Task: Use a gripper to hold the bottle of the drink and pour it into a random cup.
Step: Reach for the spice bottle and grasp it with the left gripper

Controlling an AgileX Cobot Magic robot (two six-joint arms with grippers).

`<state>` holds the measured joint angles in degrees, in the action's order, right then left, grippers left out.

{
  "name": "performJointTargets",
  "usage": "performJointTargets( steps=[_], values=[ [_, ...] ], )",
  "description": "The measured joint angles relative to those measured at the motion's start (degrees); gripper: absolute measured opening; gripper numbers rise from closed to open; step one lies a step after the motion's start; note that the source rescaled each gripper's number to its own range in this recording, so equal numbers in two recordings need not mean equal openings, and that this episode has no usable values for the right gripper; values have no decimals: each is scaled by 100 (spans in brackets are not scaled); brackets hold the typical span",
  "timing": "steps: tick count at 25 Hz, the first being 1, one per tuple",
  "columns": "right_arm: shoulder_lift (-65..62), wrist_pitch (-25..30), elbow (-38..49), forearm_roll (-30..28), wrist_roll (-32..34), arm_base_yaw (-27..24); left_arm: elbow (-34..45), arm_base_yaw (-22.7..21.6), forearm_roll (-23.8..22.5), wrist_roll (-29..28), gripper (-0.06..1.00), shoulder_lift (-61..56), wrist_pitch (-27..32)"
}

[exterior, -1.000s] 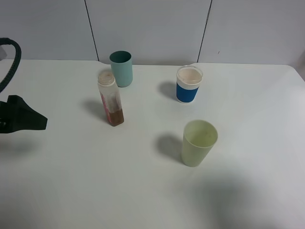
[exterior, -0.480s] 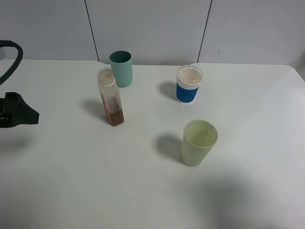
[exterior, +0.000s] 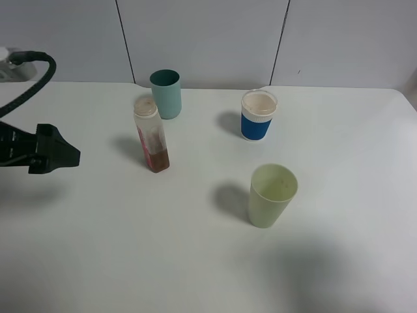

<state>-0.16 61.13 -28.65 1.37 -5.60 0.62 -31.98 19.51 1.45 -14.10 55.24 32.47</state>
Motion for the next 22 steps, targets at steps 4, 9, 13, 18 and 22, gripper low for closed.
performJointTargets(
  steps=[4, 9, 13, 18, 22],
  values=[
    [0, 0, 0, 0, 0, 0, 0, 283, 0, -42, 100, 310, -145],
    [0, 0, 0, 0, 0, 0, 0, 389, 6, -54, 100, 726, -332],
    [0, 0, 0, 0, 0, 0, 0, 389, 11, -63, 100, 1065, -402],
    [0, 0, 0, 0, 0, 0, 250, 389, 42, -77, 100, 1353, -1058],
    [0, 0, 0, 0, 0, 0, 570, 389, 221, -81, 100, 1438, -1610]
  ],
)
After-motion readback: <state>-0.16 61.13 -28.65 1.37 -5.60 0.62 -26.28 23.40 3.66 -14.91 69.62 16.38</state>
